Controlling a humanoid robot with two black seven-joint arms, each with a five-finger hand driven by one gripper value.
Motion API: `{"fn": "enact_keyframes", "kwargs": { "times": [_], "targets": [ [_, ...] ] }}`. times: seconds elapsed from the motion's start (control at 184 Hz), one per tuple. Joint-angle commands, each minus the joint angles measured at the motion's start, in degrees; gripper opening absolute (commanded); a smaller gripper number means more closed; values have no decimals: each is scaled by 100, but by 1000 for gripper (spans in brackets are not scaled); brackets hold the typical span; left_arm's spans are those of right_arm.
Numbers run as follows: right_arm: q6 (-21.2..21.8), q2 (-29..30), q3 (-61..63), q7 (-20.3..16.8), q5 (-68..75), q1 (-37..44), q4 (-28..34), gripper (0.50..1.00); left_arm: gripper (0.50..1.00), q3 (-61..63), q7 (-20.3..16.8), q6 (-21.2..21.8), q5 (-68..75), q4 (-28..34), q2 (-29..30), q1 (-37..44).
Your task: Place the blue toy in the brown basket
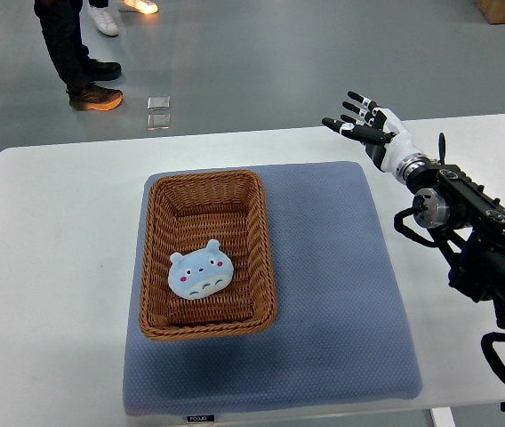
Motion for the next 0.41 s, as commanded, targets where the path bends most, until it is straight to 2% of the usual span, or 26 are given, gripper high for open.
{"fn": "enact_keyframes", "kwargs": {
  "times": [0.0,0.407],
  "targets": [
    [8,33,147,31,16,-186,14,903,1000,0,2,0,0,1,0,0],
    [79,6,112,40,385,-406,23,915,1000,0,-7,0,0,-8,0,0]
  ]
}}
